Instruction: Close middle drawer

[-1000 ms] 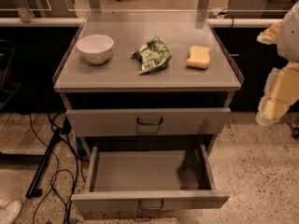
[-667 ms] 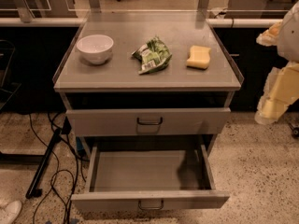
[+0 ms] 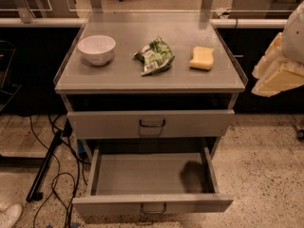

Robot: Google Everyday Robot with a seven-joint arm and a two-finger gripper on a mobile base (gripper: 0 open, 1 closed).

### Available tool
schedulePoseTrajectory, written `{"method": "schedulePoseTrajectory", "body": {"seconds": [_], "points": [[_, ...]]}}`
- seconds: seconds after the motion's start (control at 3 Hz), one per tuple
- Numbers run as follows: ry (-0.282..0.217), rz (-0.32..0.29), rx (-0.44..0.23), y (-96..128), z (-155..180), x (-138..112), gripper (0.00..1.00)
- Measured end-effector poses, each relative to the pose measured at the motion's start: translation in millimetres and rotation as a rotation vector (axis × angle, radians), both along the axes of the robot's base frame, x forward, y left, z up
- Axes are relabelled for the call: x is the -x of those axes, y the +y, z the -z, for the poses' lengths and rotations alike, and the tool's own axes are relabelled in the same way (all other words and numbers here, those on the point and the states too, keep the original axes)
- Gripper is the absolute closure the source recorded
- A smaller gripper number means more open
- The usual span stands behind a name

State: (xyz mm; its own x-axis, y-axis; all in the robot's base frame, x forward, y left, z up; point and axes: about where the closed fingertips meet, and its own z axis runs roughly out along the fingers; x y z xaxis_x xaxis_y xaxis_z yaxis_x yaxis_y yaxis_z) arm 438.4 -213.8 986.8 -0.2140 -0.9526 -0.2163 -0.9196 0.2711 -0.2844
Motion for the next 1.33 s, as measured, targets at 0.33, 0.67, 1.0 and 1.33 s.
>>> {"method": "schedulePoseTrajectory", "body": {"seconds": [0.33,0.67,1.0,1.33], "points": [[0.0,0.0,0.0,0,0,0,0.85],[0.0,0.0,0.0,0,0,0,1.0],[-0.004,0.003,0.003,0,0,0,1.0],[0.021,0.02,0.021,-2,23,13,1.0]]}}
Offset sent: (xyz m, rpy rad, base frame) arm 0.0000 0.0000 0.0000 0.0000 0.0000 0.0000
